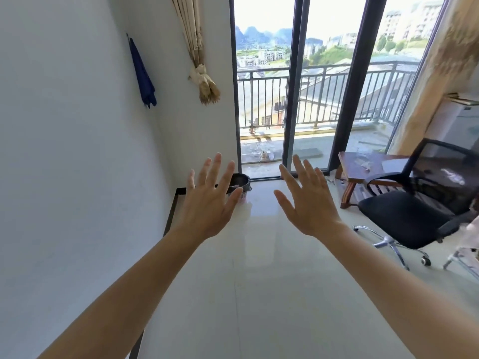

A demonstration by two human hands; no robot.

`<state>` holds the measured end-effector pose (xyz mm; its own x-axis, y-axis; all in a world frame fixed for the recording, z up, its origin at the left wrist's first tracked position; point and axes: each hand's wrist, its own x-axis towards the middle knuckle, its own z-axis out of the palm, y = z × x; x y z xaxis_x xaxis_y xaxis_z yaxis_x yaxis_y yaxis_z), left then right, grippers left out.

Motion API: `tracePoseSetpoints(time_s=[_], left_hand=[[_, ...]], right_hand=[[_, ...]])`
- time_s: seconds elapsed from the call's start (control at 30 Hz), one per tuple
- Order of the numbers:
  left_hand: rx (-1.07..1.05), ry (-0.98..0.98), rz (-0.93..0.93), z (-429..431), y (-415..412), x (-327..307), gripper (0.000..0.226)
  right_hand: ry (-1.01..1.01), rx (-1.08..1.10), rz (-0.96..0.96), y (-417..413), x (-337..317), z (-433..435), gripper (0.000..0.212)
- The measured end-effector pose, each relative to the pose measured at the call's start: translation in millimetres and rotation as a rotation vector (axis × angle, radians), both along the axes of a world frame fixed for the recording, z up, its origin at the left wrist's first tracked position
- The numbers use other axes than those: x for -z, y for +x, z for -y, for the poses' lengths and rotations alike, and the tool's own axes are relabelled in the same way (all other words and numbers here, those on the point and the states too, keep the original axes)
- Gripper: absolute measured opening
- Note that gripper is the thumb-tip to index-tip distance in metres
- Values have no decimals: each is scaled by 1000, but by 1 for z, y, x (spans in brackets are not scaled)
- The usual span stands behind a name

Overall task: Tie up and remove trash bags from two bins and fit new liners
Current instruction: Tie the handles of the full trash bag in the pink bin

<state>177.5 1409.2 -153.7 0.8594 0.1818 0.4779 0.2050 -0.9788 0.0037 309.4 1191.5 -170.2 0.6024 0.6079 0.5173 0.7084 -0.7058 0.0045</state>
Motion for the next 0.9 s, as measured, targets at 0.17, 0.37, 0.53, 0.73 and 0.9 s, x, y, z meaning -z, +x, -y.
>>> tracePoseSetpoints(time_s=[0.17,0.37,0.53,0.73,0.9], left_hand=[[-27,-34,-29,-66,154,14,66],[-55,-46,-83,-157,298,11,67],[-95,-90,-82,-245,398,21,67],[-87,-84,-95,-371,544,40,68],[-109,-113,-143,-479,669,31,72]], right_hand=[[2,11,-25,152,21,-71,65],[-18,-14,-152,315,15,-168,67],[-62,-95,-172,427,21,-267,67],[-62,-74,-149,567,40,-388,67],[-96,-47,-155,679,32,-475,68]])
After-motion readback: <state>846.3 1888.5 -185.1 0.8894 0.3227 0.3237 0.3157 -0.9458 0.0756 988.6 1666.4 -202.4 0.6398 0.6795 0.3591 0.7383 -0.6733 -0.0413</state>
